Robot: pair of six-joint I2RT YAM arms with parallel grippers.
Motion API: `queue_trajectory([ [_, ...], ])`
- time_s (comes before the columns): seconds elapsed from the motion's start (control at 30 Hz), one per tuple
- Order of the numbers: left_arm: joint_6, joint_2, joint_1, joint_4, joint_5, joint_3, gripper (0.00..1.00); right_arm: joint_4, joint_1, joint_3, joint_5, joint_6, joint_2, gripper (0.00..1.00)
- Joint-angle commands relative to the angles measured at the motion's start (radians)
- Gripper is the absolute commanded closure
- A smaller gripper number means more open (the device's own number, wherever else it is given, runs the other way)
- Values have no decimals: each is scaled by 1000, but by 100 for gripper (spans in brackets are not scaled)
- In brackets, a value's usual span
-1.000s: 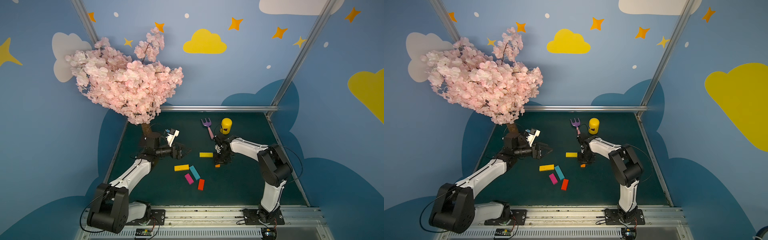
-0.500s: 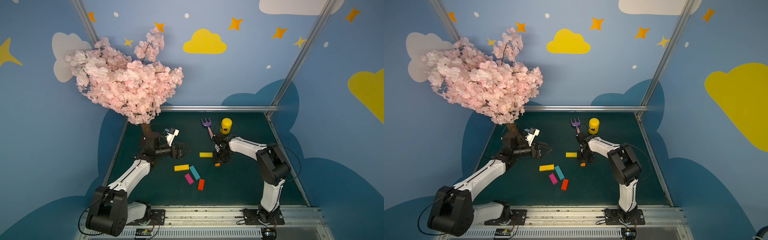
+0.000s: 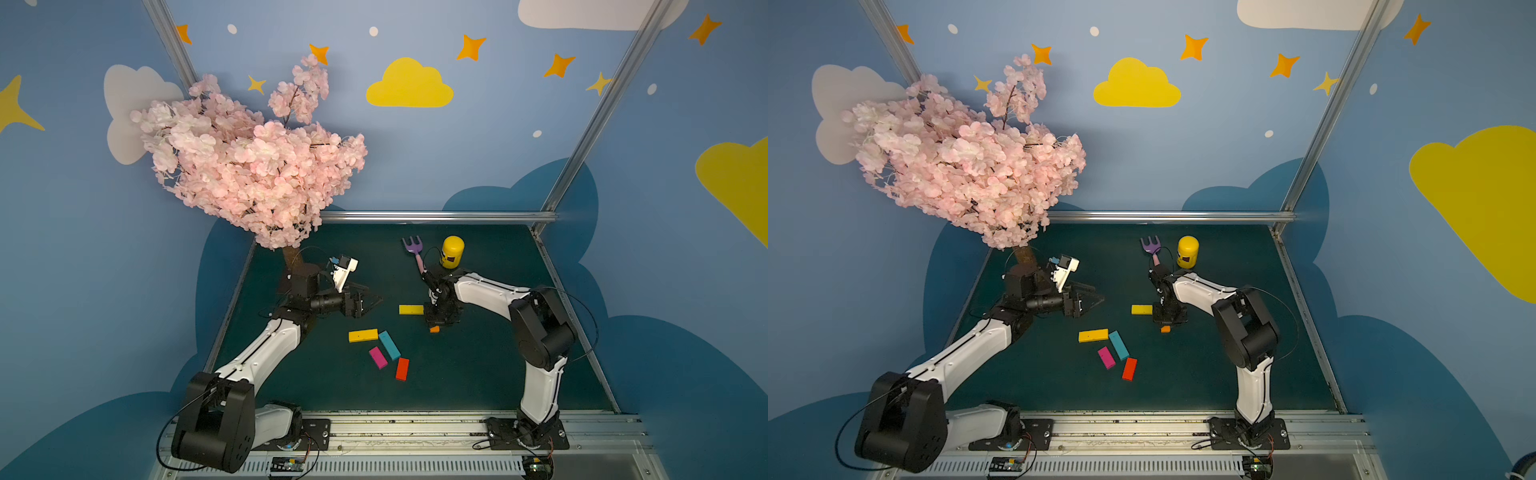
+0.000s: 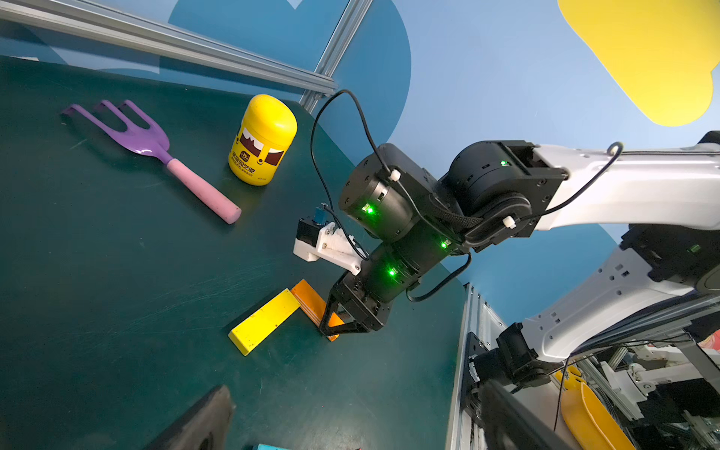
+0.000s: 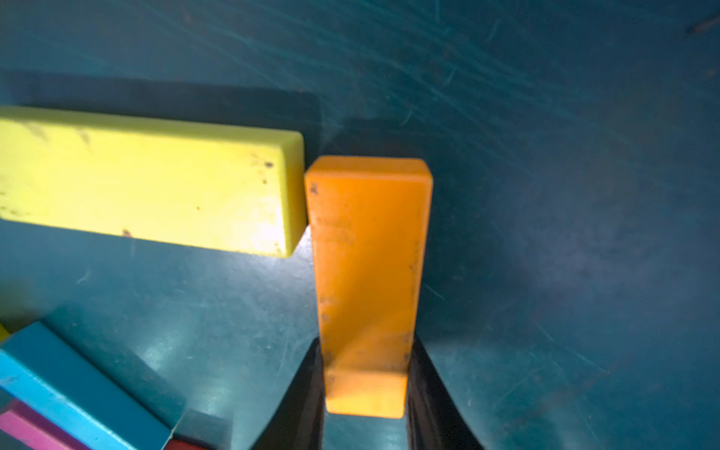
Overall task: Assemble the letter p with building blocks
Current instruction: Assemble the building block at the center of the board.
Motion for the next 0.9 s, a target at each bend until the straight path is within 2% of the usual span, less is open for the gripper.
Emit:
queue_trajectory([
  [0.0, 18, -16, -3, -14, 4, 14, 0, 4, 10, 20, 17, 6, 34, 70],
  [0.87, 19, -16, -2, -10, 6, 8, 0, -7, 24, 46, 34, 9, 50, 68],
])
